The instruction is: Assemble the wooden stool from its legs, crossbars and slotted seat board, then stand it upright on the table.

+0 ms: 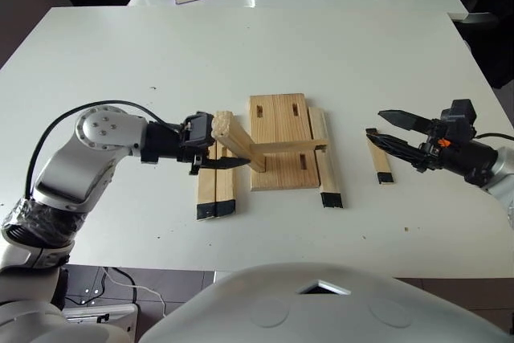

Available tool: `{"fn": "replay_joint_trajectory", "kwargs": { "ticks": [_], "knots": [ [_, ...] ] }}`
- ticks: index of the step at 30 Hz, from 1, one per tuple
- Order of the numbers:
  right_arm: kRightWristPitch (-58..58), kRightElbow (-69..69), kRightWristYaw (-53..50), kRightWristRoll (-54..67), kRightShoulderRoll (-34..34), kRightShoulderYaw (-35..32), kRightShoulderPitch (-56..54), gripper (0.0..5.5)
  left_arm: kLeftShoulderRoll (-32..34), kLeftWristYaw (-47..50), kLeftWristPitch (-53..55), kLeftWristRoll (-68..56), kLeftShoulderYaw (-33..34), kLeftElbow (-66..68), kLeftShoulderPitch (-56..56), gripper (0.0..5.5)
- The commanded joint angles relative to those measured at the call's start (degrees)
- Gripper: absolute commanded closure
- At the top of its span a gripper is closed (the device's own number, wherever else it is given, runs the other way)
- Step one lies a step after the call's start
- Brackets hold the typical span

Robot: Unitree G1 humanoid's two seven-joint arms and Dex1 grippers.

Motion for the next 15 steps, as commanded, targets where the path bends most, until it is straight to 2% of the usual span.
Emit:
{"fn": "replay_joint_trajectory", "kwargs": {
  "ticks": [1, 4, 7, 9, 12, 15],
  "knots": [
    [0.1, -1.2, 0.0, -0.4, -0.2, -0.2, 0.7, 2.51, -1.1, 1.5, 0.3, 2.4, 1.5, 0.8, -0.4, 2.31],
    [-0.3, -1.9, -0.5, -0.7, 0.5, -0.4, 2.2, 2.51, -1.1, 2.6, 1.3, 2.2, 3.4, -0.4, 1.5, 1.79],
    [-0.4, -3.7, -1.4, -0.4, 1.1, -1.3, 4.4, 2.51, 0.4, 3.8, 4.5, -0.3, 7.9, -3.4, 5.8, 1.79],
    [-0.7, -5.2, -2.0, -0.3, 1.6, -2.8, 7.3, 2.51, 2.3, 5.2, 9.5, -3.3, 13.8, -8.1, 12.9, 1.79],
    [-1.5, -8.0, -3.0, -0.1, 2.9, -6.1, 13.1, 2.51, 2.2, 11.6, 22.8, -8.6, 22.0, -16.1, 21.8, 1.79],
    [-2.3, -11.3, -4.5, 0.0, 5.3, -8.9, 18.8, 2.51, 0.4, 18.8, 35.5, -13.9, 25.1, -21.0, 22.9, 1.79]
  ]
}}
